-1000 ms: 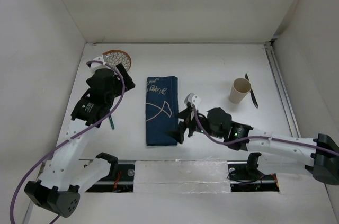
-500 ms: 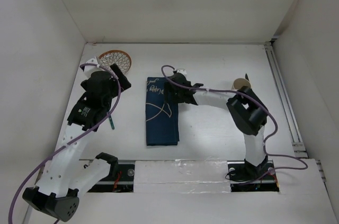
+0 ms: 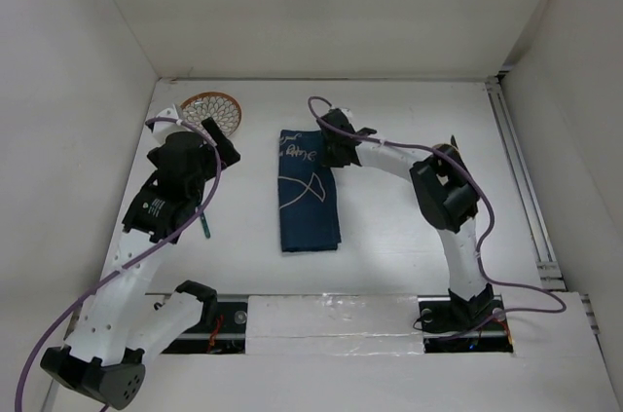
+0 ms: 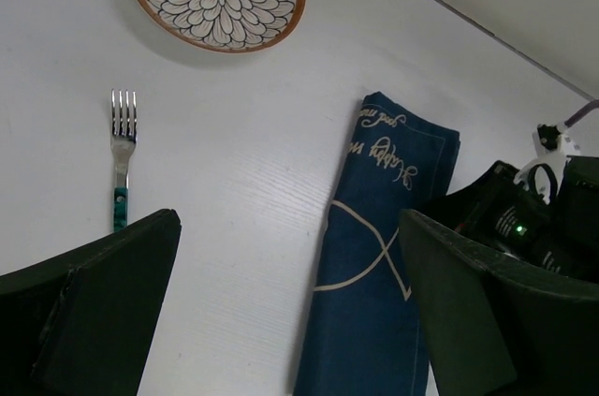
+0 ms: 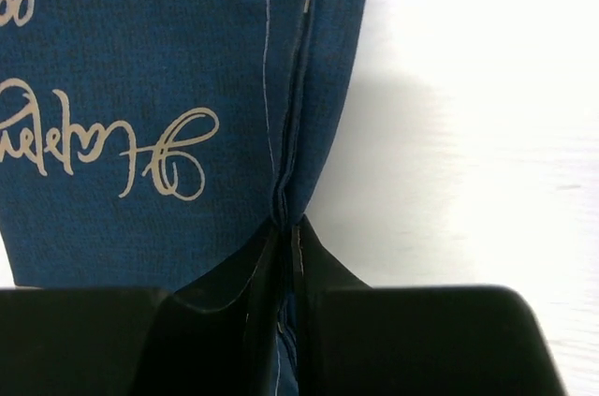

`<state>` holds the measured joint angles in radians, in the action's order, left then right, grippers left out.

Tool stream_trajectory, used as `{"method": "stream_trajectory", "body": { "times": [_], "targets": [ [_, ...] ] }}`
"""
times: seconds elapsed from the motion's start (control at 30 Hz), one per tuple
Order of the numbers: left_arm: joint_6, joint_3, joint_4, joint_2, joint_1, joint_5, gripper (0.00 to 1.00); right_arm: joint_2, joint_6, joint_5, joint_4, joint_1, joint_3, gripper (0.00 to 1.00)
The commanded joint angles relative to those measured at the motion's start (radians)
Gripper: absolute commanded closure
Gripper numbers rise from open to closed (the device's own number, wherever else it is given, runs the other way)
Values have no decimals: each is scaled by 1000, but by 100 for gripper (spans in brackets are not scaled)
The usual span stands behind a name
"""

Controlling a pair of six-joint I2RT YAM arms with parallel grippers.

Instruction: Set the dinner table for one person

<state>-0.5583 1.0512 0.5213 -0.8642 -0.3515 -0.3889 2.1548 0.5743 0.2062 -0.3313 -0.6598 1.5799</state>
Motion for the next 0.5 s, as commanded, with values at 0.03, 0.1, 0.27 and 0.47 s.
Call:
{"method": "stream_trajectory", "body": {
  "times": [0.03, 0.1, 0.27, 0.47],
  "targets": [
    [18, 12, -26, 19, 2, 31, 0, 28, -85, 90, -142, 106, 142, 87],
    [18, 12, -26, 7, 2, 45, 0, 63, -140, 127, -205, 155, 247, 88],
    [29, 12, -26, -12, 2, 45, 0, 252, -299, 96, -418, 250, 687, 85],
    [38, 3, -26, -12, 2, 45, 0, 386, -372, -117, -512, 331, 956, 33]
  ]
}}
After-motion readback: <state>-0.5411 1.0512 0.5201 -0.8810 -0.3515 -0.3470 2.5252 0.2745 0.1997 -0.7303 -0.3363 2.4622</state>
